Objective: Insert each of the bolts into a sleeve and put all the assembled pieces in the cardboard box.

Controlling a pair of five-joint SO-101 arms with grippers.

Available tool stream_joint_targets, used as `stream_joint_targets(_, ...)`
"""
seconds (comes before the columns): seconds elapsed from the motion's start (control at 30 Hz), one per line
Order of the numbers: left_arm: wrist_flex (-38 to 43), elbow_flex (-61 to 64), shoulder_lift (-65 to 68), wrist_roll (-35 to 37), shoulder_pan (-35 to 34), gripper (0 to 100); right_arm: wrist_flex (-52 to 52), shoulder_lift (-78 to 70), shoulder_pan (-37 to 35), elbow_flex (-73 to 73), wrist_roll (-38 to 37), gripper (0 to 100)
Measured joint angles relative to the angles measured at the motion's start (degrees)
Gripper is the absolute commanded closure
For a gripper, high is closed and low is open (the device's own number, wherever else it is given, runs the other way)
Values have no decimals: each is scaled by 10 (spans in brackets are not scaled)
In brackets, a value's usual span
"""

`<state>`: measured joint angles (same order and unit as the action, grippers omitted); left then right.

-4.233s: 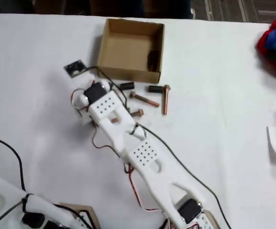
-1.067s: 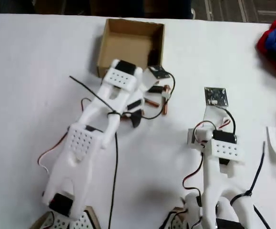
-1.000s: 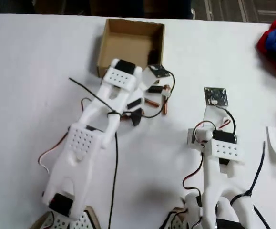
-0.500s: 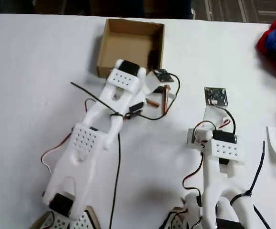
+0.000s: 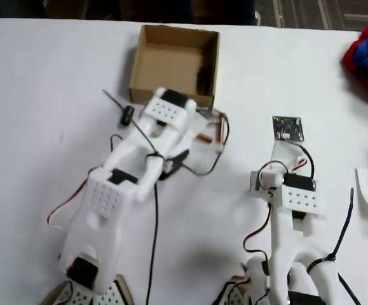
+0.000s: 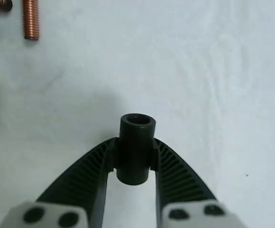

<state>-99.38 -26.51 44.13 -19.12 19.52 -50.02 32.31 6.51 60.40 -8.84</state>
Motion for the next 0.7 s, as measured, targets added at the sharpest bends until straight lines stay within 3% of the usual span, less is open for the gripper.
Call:
stream_joint_targets(0.1,19,14,-18,0,6,955,0,0,0,0,0,978)
stream_joint_targets(0.3,36,17,-25,-11,21,804,0,0,0,0,0,978)
stream_joint_targets(0.5,68,20,-26,-7,5,812,0,0,0,0,0,978)
stream_joint_targets(0.7,72,23,-26,57,6,812,0,0,0,0,0,978)
